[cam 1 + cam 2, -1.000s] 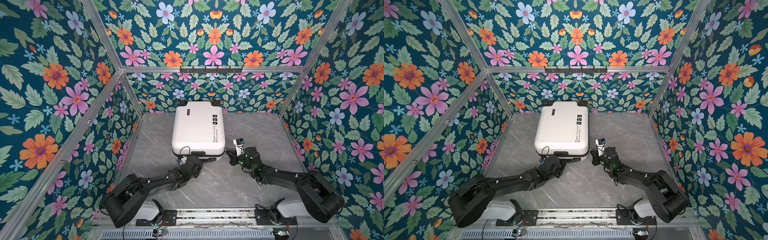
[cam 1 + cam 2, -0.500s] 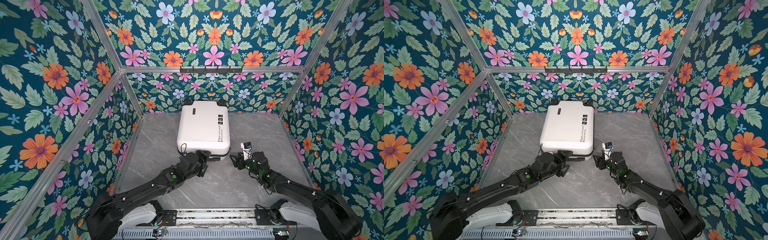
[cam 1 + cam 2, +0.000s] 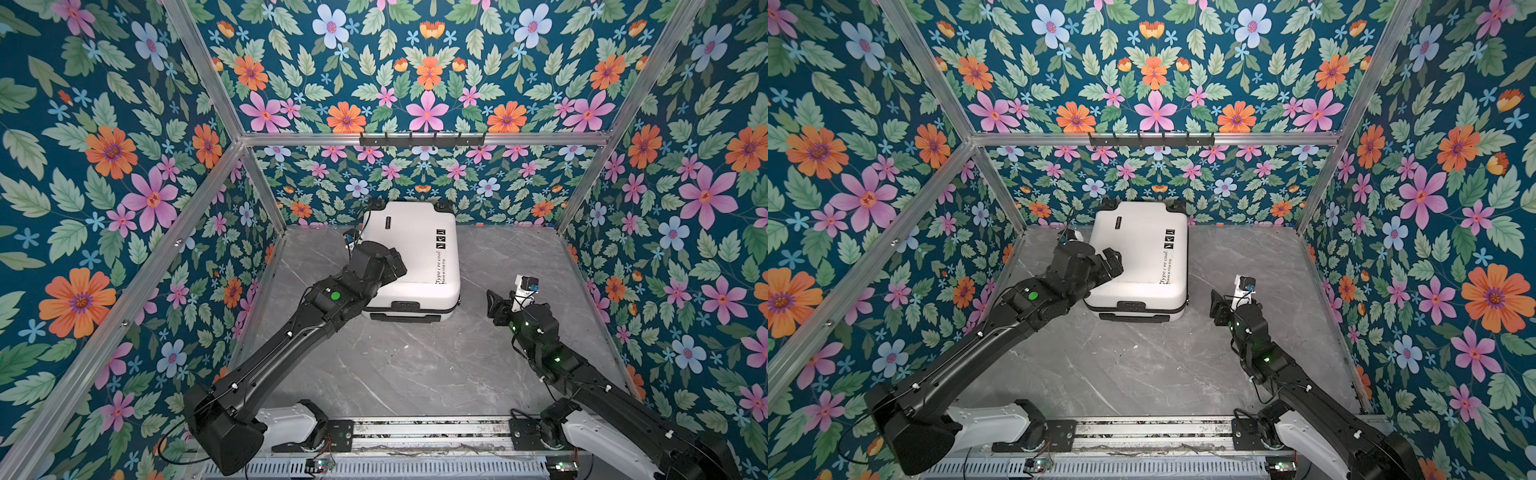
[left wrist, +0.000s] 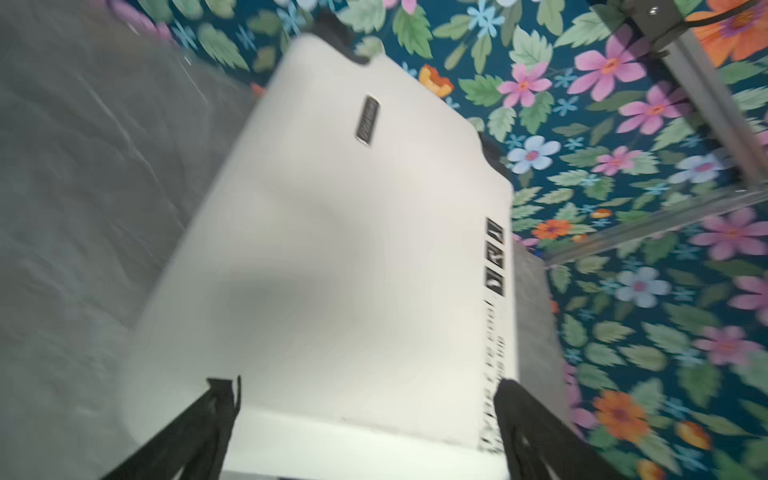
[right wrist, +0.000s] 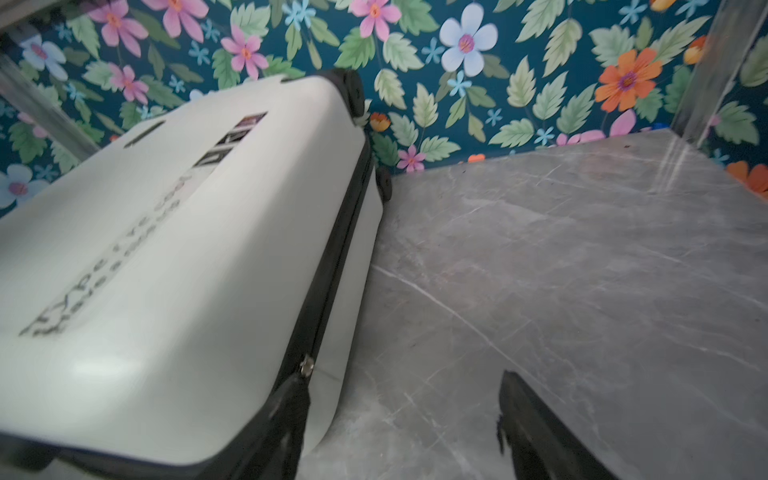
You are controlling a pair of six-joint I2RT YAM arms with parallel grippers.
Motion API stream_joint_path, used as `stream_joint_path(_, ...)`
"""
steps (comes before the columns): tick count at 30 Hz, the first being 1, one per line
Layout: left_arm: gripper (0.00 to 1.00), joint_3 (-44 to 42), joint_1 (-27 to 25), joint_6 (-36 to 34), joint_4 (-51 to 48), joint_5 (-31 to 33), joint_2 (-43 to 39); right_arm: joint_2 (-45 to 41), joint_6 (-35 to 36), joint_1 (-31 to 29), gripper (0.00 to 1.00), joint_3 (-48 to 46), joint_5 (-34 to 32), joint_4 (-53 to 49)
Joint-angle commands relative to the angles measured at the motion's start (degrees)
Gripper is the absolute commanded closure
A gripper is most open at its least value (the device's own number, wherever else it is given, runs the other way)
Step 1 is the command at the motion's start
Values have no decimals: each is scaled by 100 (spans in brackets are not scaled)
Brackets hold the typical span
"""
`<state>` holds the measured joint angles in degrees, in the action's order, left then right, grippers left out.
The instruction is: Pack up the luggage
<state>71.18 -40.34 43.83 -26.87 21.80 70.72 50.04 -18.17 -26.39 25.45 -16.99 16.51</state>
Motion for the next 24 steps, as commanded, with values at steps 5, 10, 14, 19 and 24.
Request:
stream_joint_path(5, 1, -2486, 154, -3613, 5230, 2123, -1276, 789, 496, 461, 21, 1420, -138, -591)
stream_joint_path(10, 1, -2514, 1363, -2929, 4697, 2384, -805, 1344, 209, 1239, 19, 1990, -76, -1068)
stream_joint_path(14, 1, -3350, 2140, -3016, 5408, 2128, -512, 1617, 207, 1841, 19, 1830, -190, -1029)
stream_joint_path(19, 1, -3951, 2703, -3162, 5562, 1924, -44, 1762, 512, 2283, 18, 982, -290, -279)
stream_joint_path(24, 1, -4525, 2913, -3333, 6272, 1704, 453, 2036, 937, 2322, 17, 321, -161, 689)
